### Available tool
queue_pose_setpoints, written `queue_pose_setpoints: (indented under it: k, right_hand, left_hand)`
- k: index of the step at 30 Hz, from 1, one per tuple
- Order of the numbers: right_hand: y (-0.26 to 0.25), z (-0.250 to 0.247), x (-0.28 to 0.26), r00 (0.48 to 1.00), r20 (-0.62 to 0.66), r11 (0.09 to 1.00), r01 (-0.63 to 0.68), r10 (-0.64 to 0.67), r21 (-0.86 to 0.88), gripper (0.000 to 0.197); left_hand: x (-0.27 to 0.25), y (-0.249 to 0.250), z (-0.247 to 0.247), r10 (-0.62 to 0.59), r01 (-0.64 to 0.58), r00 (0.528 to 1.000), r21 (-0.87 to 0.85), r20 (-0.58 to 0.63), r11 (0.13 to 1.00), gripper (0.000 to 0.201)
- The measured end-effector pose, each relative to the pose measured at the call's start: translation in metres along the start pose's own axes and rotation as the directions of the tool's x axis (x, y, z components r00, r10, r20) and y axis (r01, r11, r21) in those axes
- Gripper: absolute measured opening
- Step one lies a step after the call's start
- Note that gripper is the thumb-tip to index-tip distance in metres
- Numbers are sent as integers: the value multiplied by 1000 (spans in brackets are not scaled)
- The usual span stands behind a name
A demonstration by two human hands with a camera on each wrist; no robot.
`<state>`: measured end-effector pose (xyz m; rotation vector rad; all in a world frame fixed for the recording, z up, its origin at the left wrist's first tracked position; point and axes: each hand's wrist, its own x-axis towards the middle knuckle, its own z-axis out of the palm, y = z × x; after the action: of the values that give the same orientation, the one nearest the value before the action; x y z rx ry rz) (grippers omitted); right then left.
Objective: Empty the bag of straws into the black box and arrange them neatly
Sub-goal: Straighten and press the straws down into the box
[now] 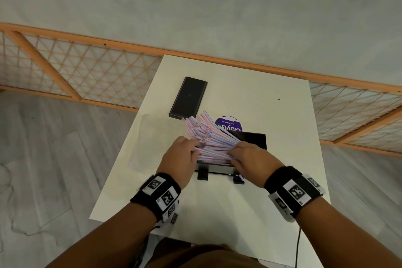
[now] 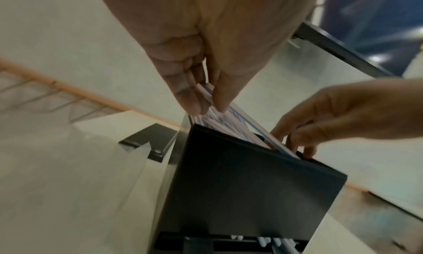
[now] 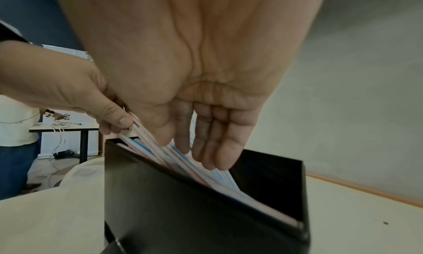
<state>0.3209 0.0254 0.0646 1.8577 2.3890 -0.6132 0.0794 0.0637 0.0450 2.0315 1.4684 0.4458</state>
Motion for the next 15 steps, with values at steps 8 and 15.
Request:
queue_pose_setpoints:
  k: [8,15]
  right_hand:
    - [10,0,-6,983,143,989,-102,116,-105,18]
    - [-1,1,-5,980,192,995,-70,54,78,54]
  left_hand:
    - [7,7,5,150,-157,986,107,69,982,37]
    - [2,15,2,288,-299,954,217,81,929,32]
